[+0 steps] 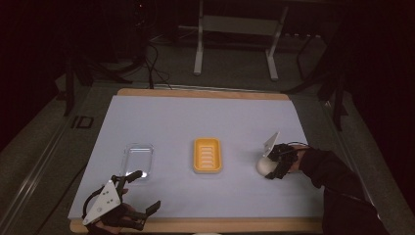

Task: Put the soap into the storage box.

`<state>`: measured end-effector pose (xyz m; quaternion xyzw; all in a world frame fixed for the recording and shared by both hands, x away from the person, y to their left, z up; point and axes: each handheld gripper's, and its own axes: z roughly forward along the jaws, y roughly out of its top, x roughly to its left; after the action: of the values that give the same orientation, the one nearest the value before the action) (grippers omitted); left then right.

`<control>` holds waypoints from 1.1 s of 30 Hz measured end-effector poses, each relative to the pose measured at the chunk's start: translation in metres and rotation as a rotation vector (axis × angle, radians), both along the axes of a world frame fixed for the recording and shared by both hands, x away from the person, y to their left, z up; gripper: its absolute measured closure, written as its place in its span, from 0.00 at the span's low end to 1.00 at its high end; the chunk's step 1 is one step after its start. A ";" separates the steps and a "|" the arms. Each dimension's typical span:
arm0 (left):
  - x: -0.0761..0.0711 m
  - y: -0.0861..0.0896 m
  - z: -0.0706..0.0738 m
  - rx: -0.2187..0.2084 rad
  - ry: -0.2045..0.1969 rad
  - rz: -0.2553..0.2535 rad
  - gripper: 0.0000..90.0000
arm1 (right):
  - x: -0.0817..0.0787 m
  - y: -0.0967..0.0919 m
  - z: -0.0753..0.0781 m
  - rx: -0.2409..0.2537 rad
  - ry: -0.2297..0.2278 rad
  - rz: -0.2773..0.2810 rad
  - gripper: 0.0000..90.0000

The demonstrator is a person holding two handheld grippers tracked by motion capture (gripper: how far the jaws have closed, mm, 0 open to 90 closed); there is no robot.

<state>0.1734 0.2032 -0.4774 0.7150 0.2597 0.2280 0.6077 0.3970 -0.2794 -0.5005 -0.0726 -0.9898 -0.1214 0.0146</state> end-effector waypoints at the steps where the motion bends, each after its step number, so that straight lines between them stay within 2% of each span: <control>1: 0.000 0.000 0.000 0.000 0.001 0.000 0.00 | 0.000 0.001 0.000 -0.002 0.009 -0.001 0.28; 9: 0.000 0.000 0.000 0.001 0.001 -0.002 0.00 | 0.001 0.003 0.009 0.037 0.036 0.007 0.28; 14: 0.000 0.000 0.000 0.002 -0.001 -0.003 0.00 | 0.001 0.006 0.018 0.035 0.032 0.022 0.28; 25: -0.001 0.000 0.000 0.001 -0.003 -0.004 0.00 | 0.002 0.016 0.041 0.022 0.025 0.017 0.28; 33: -0.001 -0.001 0.000 0.000 -0.002 -0.005 0.00 | 0.002 0.025 0.058 0.057 0.016 0.043 0.28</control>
<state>0.1726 0.2025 -0.4773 0.7154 0.2574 0.2273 0.6085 0.3995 -0.2544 -0.4425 -0.0518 -0.9871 -0.1487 0.0273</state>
